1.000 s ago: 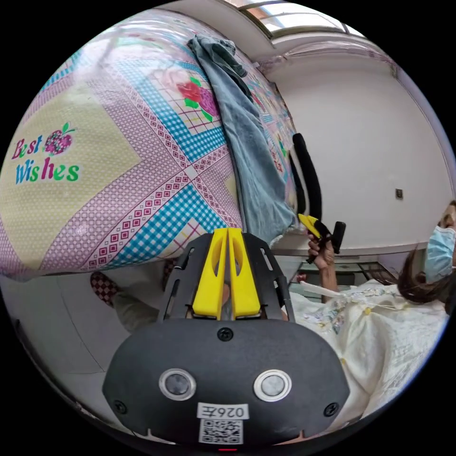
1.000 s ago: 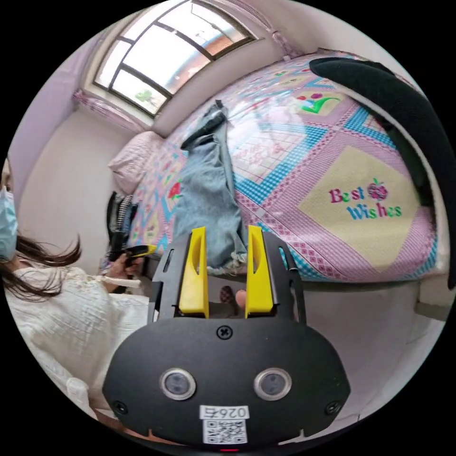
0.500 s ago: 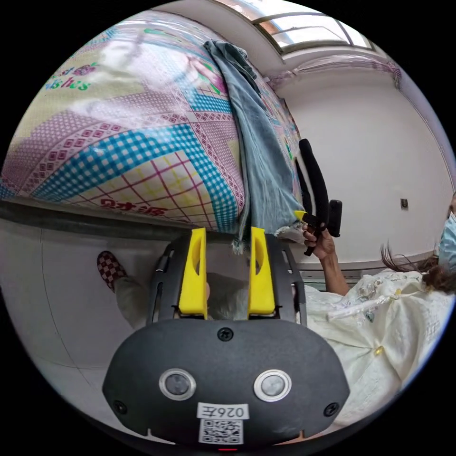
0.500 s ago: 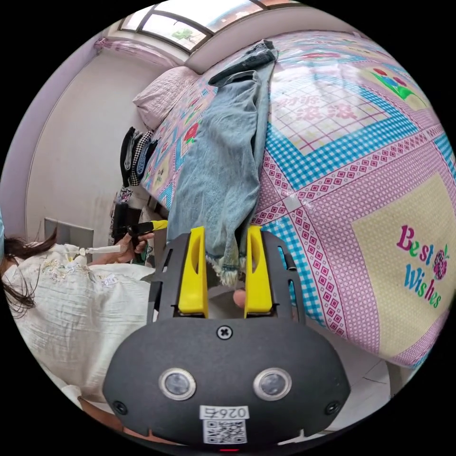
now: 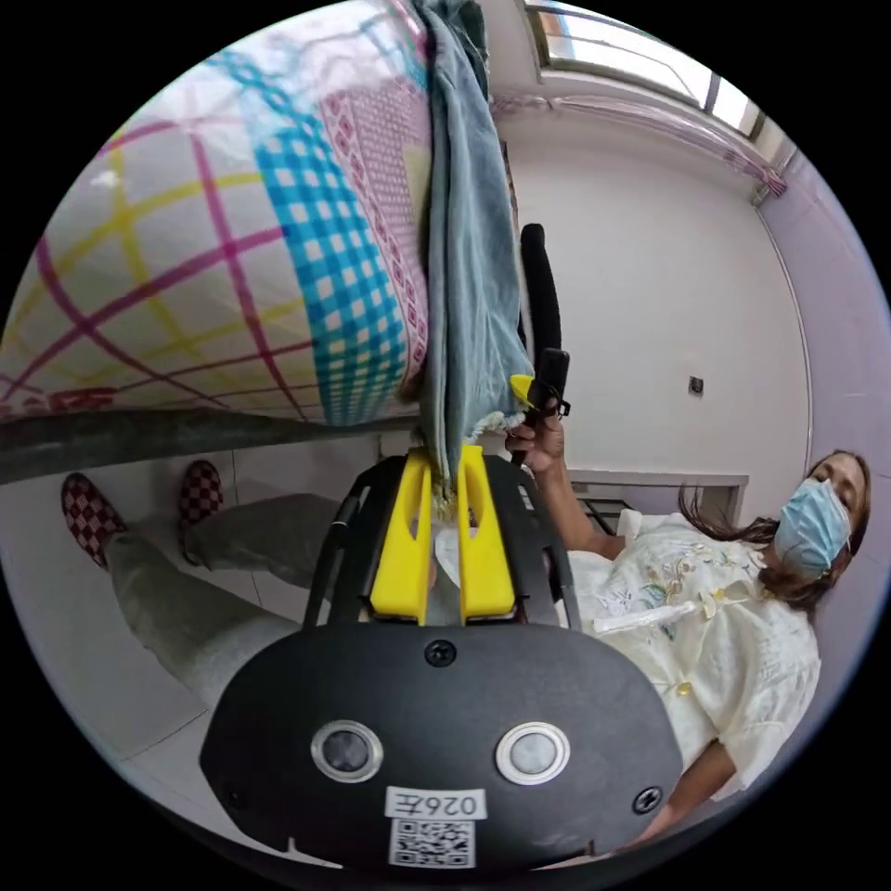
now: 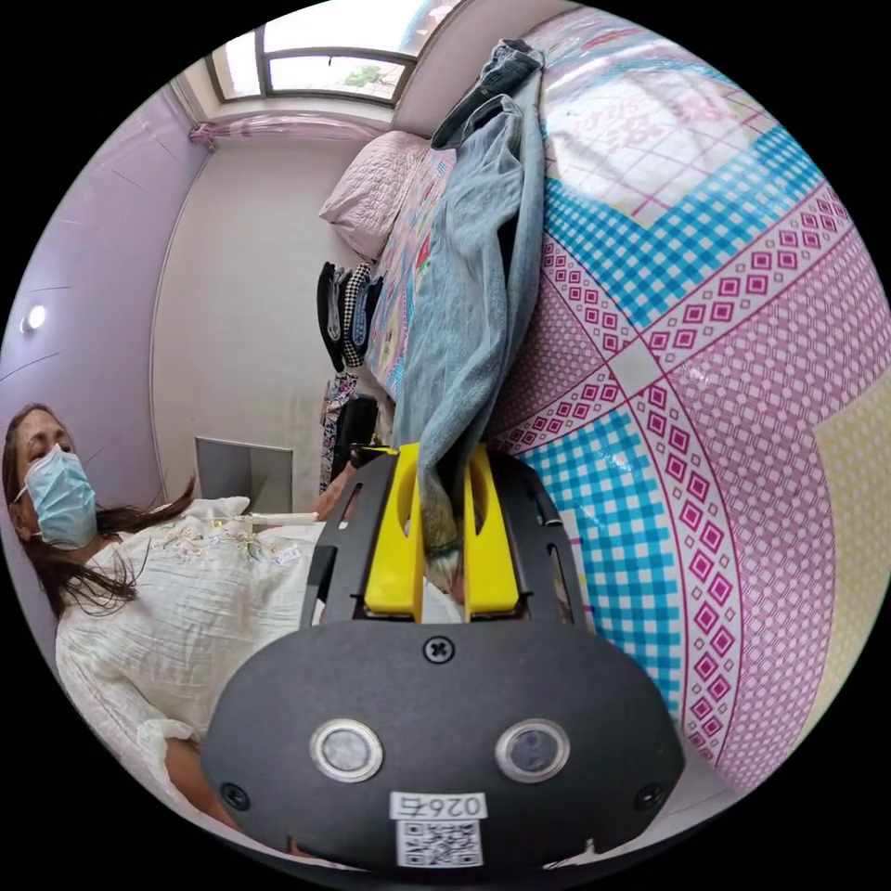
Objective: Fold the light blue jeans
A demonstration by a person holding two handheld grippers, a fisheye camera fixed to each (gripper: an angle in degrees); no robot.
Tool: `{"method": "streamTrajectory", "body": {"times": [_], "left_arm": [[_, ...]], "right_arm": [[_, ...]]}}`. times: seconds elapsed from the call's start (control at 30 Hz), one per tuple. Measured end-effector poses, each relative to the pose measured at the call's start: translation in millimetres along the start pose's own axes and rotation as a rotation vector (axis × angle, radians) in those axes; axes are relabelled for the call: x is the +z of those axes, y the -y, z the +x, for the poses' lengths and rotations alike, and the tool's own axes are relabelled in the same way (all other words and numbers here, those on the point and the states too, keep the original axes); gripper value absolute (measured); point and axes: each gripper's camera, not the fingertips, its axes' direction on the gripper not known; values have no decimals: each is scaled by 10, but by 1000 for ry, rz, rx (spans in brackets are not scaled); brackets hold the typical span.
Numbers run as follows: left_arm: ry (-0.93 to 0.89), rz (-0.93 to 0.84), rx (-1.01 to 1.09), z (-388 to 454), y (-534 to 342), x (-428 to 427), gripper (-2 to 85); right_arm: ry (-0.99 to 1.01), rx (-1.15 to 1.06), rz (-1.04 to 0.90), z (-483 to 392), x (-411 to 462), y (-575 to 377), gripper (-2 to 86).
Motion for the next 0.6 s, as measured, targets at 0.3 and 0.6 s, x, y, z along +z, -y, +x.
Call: {"method": "streamTrajectory", "body": {"times": [0.3,0.6], "left_arm": [[-47,86,359,1219,-553,49,-1],[48,312,1061,4194,-1361,-801,-2]], "right_arm": [[94,-82,94,-278,-235,-331,-10],[23,-701,356,-3031,-913,-326,-12]]}}
